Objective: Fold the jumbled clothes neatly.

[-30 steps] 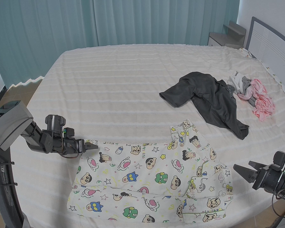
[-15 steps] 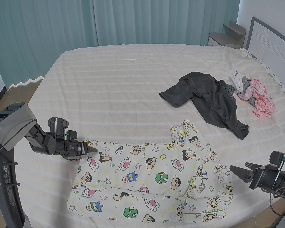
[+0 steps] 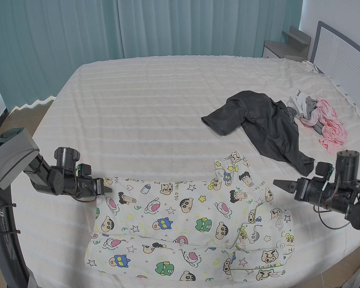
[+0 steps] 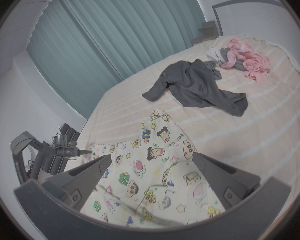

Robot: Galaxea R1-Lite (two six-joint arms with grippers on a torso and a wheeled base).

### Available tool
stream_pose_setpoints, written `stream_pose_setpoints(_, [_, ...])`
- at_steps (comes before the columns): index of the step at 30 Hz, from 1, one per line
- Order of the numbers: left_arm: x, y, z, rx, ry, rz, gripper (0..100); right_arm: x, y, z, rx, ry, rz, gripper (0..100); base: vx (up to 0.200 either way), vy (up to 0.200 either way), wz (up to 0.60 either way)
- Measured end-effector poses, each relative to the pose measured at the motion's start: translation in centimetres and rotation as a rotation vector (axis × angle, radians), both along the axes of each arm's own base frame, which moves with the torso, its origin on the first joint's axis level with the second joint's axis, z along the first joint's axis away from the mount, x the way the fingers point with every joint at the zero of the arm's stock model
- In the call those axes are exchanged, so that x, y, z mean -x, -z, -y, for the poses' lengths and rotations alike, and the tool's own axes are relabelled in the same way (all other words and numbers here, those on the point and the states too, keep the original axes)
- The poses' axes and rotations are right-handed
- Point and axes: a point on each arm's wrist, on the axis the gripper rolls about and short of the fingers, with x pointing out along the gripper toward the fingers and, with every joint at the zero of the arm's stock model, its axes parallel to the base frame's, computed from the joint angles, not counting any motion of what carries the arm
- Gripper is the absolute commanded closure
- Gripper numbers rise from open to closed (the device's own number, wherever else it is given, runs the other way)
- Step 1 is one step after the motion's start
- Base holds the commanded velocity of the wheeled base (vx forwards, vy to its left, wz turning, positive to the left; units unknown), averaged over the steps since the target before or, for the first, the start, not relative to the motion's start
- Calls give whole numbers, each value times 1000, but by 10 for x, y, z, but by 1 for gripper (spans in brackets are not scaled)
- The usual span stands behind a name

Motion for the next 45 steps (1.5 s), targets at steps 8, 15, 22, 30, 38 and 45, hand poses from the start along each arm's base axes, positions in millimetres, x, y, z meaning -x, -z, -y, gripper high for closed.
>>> stream_pose_setpoints(8, [10,-17,-7,-3,-21,26,100,-87,30,-1,14,-11,-93,0,0,0,0])
stream_pose_setpoints(15, [17,-28,-9,-6,-29,42,100,-132,56,0,-4,-77,-202,0,0,0,0])
stream_pose_setpoints(22, [20,-32,-9,-8,-30,49,100,-157,74,10,-25,-139,-262,0,0,0,0])
stream_pose_setpoints(30, [20,-33,-7,-9,-26,50,100,-173,83,9,-37,-160,-268,0,0,0,0])
stream_pose_setpoints(38, [20,-33,-7,-8,-26,51,100,-185,90,0,-46,-195,-290,0,0,0,0])
stream_pose_setpoints(45, [20,-33,-7,-8,-25,51,100,-186,95,-11,-56,-235,-305,100,0,0,0])
